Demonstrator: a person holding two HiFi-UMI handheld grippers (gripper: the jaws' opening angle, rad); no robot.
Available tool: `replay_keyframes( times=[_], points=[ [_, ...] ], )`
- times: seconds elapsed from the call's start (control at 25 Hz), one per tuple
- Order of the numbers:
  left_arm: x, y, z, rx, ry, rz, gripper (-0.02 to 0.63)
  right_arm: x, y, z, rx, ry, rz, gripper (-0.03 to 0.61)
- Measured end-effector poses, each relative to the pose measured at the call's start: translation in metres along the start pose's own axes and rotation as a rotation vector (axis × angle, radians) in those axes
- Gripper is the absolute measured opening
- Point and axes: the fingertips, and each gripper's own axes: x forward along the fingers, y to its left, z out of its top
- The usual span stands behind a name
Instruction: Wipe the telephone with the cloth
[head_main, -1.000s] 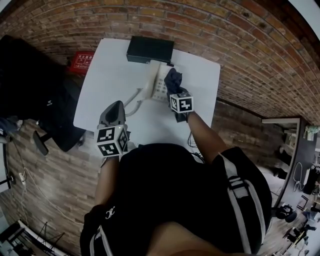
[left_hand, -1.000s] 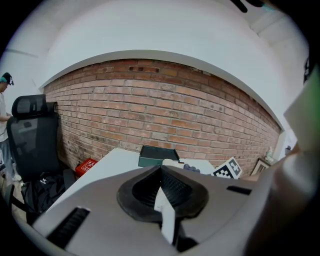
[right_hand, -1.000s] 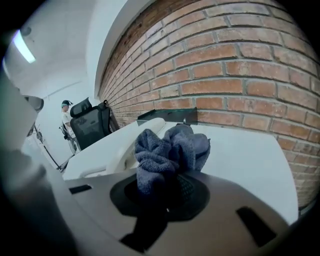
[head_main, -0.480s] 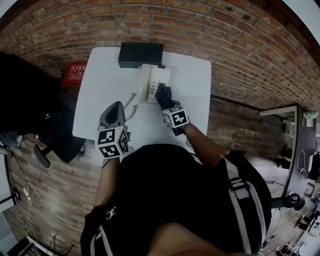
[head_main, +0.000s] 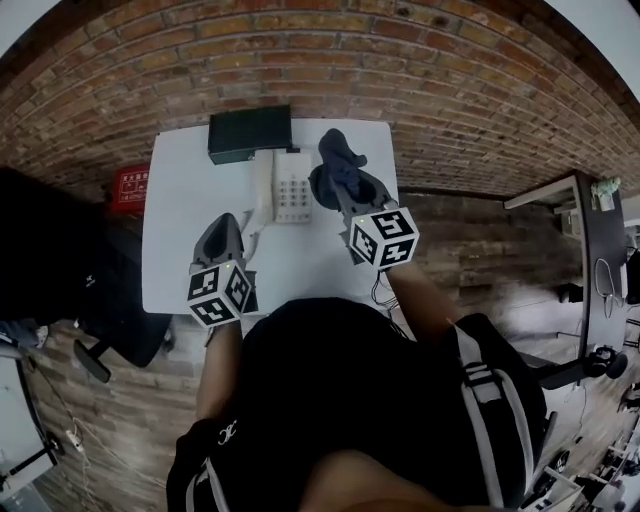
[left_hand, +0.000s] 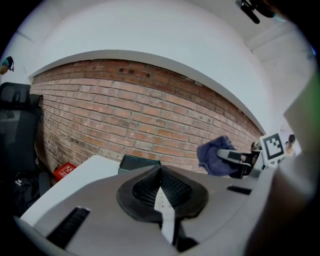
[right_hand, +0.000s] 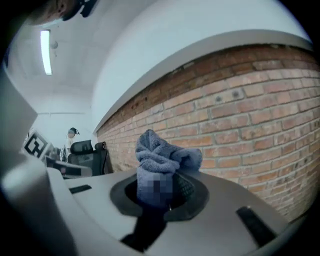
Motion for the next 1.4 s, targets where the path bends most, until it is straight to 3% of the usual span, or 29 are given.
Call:
replay_keyframes(
  times=[0.16, 0.28, 0.68, 1.4],
  points=[
    [0.013, -0.024, 0.015, 0.050, -0.026, -0.068, 0.000, -0.037, 0.004, 0.056, -0.047, -0.151, -0.071, 0.037],
    [0.016, -0.039, 0.027, 0.097, -0.054, -0.099, 0.000, -0.057, 0.006, 0.067, -0.097, -0.196, -0.116, 0.037],
    [0.023, -0.062, 0.032, 0.143, -0.056, -0.176, 0.000, -0.075, 0.009, 0.049, -0.088, -0.199, -0.153, 0.036],
    [0.021, -0.070, 0.036, 0.161, -0.060, -0.175, 0.000, -0.070, -0.005, 0.051, -0.095, -0.204, -0.192, 0.037]
  ],
)
